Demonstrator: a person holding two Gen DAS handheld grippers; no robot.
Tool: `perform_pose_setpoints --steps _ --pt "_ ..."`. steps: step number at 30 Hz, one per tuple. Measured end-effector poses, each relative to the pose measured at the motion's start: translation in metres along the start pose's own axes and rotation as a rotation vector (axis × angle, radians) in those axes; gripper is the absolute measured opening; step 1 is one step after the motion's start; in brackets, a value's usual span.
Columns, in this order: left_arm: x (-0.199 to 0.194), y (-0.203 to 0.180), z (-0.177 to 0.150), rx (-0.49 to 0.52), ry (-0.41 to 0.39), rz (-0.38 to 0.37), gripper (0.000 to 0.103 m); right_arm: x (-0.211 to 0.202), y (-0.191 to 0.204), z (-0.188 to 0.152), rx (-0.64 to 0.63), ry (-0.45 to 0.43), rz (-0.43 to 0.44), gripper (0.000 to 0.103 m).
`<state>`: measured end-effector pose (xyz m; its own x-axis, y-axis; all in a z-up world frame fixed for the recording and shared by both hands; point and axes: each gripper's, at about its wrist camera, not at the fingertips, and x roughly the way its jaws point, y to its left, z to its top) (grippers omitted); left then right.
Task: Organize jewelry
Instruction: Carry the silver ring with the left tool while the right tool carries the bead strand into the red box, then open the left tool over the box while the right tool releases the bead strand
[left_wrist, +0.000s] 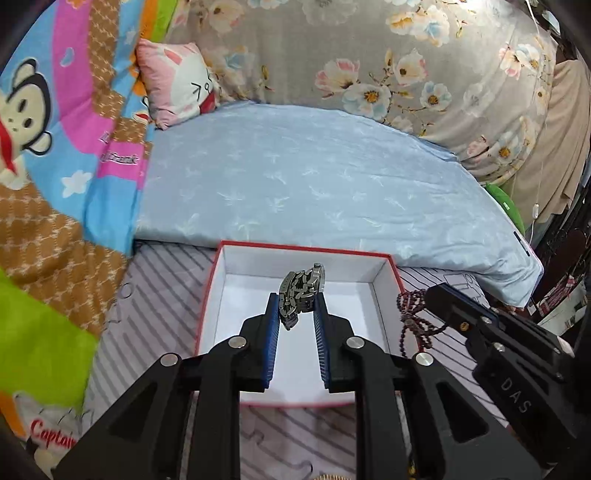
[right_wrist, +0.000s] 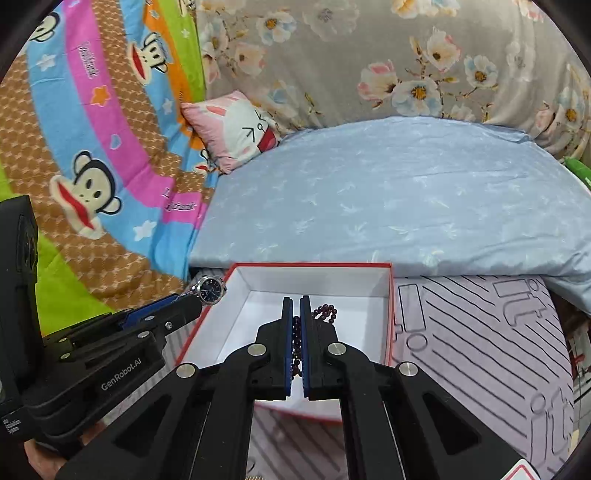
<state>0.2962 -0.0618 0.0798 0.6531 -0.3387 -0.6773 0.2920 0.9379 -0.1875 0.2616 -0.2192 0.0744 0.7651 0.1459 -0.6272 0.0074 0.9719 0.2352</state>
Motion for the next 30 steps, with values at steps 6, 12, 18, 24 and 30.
perform_pose_setpoints --steps 6,12,18,24,30 --pt "0.062 0.017 0.015 0.001 0.044 0.017 0.017 0.069 -0.018 0.010 0.020 0.086 -0.015 0.003" --pt "0.091 0.026 0.017 -0.014 0.063 0.020 0.011 0.094 -0.025 0.004 0.015 0.127 -0.049 0.004" --pt "0.086 0.030 0.009 0.003 0.055 0.089 0.046 0.079 -0.028 0.003 0.016 0.089 -0.080 0.036" --pt "0.056 0.035 -0.001 0.021 0.016 0.149 0.048 0.046 -0.016 -0.003 -0.018 0.036 -0.087 0.037" --pt "0.013 0.038 -0.024 0.046 -0.030 0.230 0.058 -0.002 -0.005 -0.028 -0.015 -0.005 -0.071 0.043"
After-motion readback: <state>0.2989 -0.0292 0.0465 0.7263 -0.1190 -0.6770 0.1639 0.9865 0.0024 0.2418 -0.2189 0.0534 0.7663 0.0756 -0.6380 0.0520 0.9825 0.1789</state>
